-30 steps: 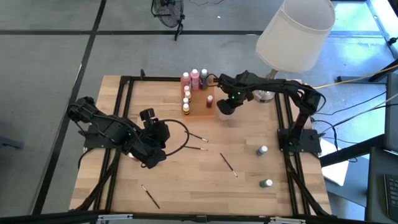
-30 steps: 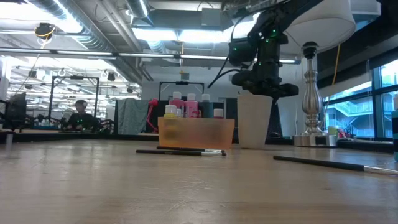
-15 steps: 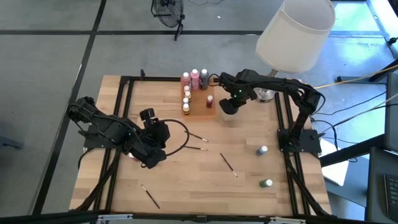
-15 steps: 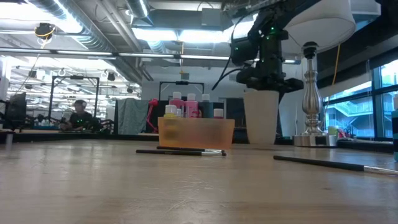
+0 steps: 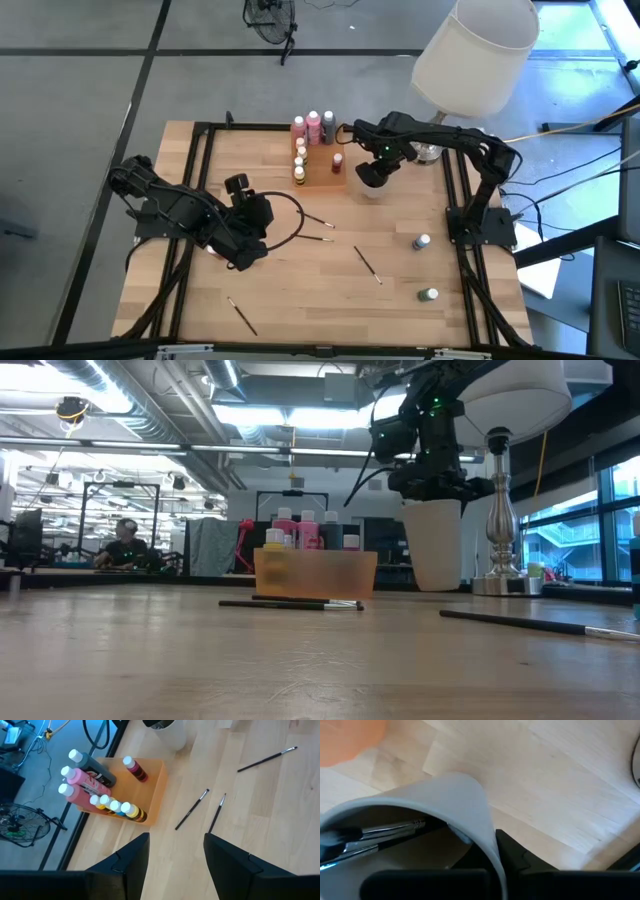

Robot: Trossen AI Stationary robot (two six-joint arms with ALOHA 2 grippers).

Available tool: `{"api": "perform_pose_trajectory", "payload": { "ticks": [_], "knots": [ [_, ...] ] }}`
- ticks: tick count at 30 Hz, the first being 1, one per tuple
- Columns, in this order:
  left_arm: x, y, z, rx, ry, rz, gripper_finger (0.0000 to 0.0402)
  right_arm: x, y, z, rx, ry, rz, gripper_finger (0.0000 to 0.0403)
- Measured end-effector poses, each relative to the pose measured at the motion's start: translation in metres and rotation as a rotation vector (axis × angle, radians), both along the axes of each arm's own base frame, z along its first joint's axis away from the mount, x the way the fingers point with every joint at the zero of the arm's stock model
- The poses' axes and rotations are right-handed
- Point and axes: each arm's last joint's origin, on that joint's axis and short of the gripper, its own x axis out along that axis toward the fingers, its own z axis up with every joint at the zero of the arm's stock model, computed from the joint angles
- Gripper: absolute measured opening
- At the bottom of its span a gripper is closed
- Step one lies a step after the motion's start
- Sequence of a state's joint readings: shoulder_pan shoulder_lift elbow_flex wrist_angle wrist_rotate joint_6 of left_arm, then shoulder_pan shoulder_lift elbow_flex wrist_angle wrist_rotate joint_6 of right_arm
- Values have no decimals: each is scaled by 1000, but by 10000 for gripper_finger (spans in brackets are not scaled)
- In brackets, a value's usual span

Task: Pick & Place Paint Supplies
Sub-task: Adjust the light brown cup

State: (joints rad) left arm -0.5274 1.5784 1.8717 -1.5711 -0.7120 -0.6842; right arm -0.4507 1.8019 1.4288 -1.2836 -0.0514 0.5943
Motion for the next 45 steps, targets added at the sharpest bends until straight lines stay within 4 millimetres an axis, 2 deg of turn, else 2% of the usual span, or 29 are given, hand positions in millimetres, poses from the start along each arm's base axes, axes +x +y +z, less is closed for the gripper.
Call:
{"api": "perform_pose_trajectory", "payload": {
  "ticks": [11,19,29,38,45],
  "knots": [
    [0,-1,0,-14,8,-5,184,5,10,0,-49,11,78,7],
    [-2,1,2,-15,2,-9,184,1,16,3,-30,64,134,6],
    [-3,1,2,-3,-4,-7,184,-14,16,24,-78,-3,145,6],
    [-3,1,2,-6,-7,-3,184,-35,22,0,-18,-77,93,6],
    [-2,4,3,1,-8,6,184,-36,22,-2,-15,-102,72,6]
  ]
}}
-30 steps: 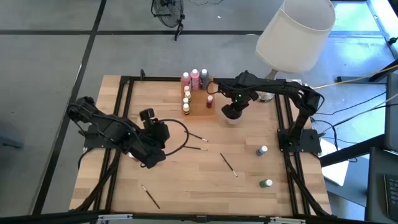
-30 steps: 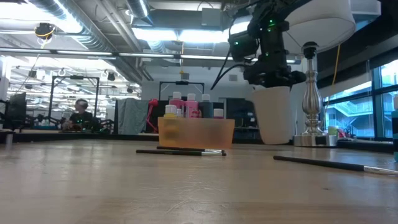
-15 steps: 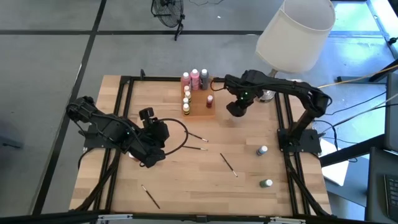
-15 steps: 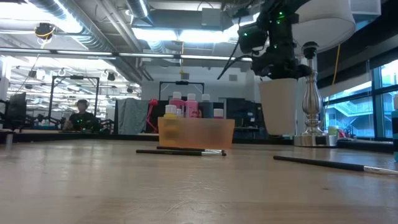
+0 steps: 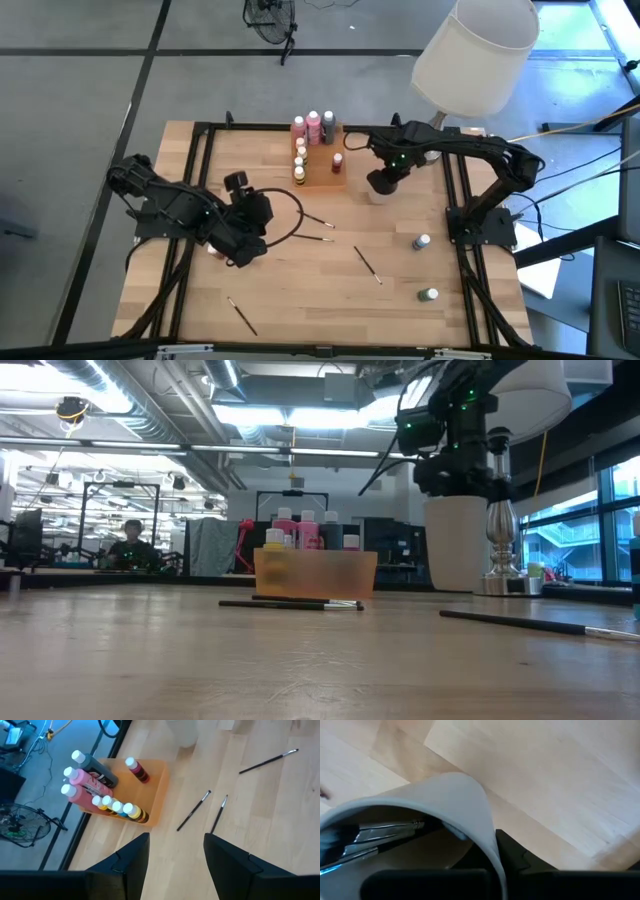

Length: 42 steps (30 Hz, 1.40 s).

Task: Pick & Place Paint Supplies
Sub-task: Adjust the light brown cup

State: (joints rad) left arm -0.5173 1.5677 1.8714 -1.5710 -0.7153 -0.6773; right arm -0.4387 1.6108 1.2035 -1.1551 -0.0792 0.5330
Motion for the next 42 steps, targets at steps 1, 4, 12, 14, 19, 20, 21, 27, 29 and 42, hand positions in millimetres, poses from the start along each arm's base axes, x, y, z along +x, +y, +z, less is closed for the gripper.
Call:
{"api": "perform_pose_trajectory", "payload": {
  "ticks": [1,4,12,14,19,20,21,27,29,42],
  "knots": [
    [0,1,0,-2,1,3,184,0,0,0,-3,-5,-1,6],
    [1,2,0,-12,7,6,184,1,-1,0,-10,-6,-3,6],
    [0,-1,0,-24,2,5,184,1,-1,0,-28,-2,-6,6],
    [0,-1,0,-30,3,6,184,1,-1,-1,-31,-4,-6,6],
    [-1,-2,-1,-40,0,7,184,-3,0,-13,-20,14,-10,6],
    [-1,-3,0,-41,-1,7,184,-4,1,-15,-12,22,-14,6],
    [-1,-3,-1,-42,-1,6,184,-5,2,-16,-3,22,-18,6],
    [-1,-3,0,-42,-2,5,184,-4,2,-17,3,4,-21,6],
    [-1,-3,0,-42,-2,5,184,-3,2,-17,3,0,-25,6],
    [-2,-4,-1,-47,-6,11,184,-3,2,-18,10,-3,-30,22]
  ]
}}
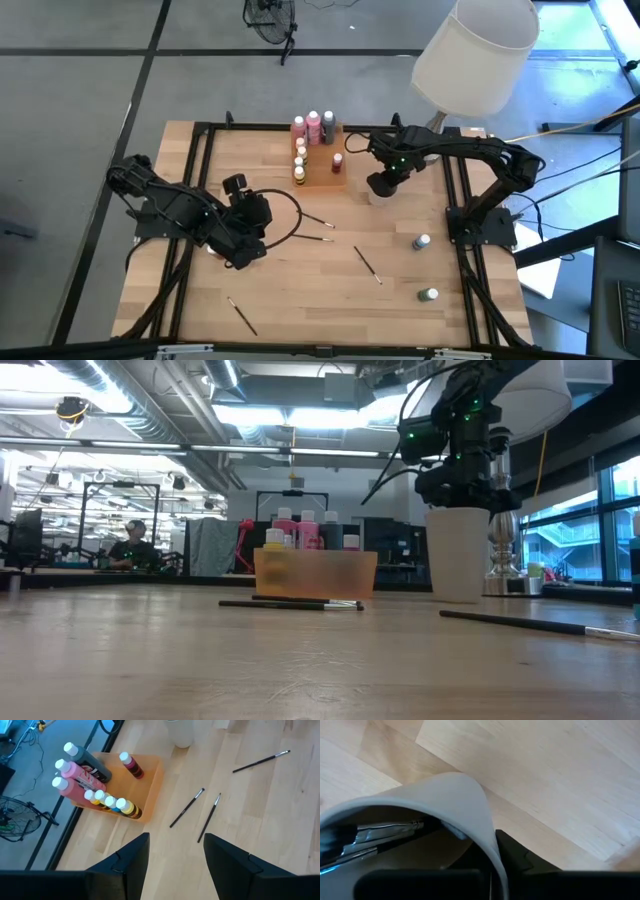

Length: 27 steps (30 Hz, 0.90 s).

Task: Pick & Place Paint Supplies
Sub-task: Adjust the light brown cup, then put the black paint brush into the light brown cup

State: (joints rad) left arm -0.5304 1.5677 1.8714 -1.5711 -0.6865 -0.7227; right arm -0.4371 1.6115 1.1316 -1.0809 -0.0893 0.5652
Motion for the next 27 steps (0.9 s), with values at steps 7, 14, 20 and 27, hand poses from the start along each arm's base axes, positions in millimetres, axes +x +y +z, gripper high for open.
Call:
{"api": "perform_pose_trajectory", "payload": {
  "ticks": [7,14,20,27],
  "knots": [
    [0,0,0,0,0,0,184,1,1,0,20,-13,2,34],
    [0,0,0,0,0,0,184,1,1,0,21,-18,2,65],
    [0,0,0,0,0,-1,184,3,0,4,16,-29,6,110],
    [0,0,0,1,1,-1,184,5,-1,14,14,-35,13,156]
  ]
}}
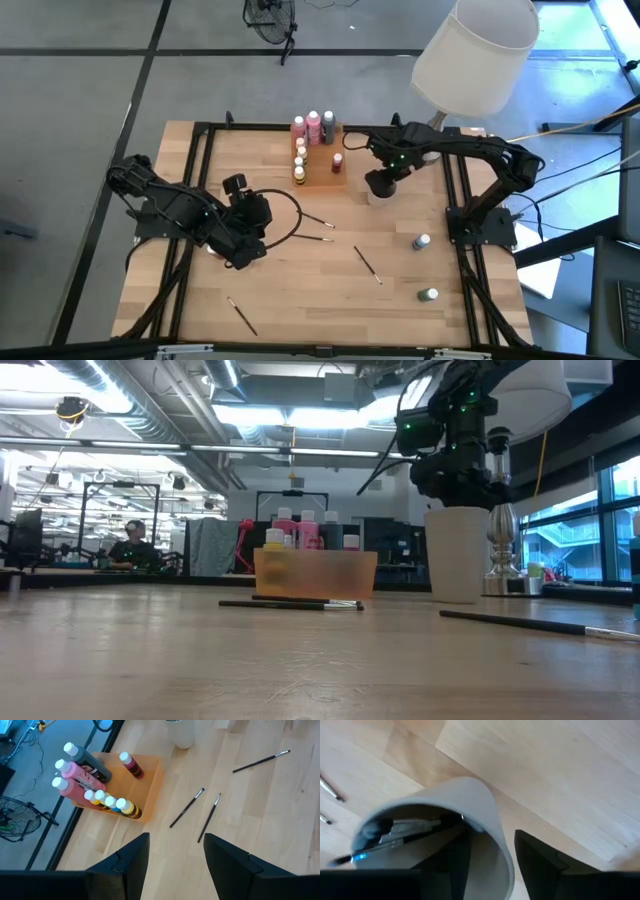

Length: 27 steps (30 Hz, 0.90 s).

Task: Pick & Place Paint Supplies
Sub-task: Put the black paint brush into the light brown cup

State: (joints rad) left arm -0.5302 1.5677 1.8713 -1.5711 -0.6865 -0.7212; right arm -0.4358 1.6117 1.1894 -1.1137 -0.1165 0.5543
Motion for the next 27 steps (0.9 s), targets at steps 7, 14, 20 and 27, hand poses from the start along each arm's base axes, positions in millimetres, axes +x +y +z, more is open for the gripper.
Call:
{"api": "perform_pose_trajectory", "payload": {
  "ticks": [7,14,20,27],
  "knots": [
    [0,0,0,4,-1,-1,184,1,0,6,18,-3,13,168],
    [0,1,0,8,-3,2,184,5,-2,21,7,-28,9,168],
    [0,1,0,8,-3,2,184,6,-2,38,4,-34,9,168],
    [0,1,0,8,-3,2,184,6,-3,63,-21,-26,13,168]
  ]
}}
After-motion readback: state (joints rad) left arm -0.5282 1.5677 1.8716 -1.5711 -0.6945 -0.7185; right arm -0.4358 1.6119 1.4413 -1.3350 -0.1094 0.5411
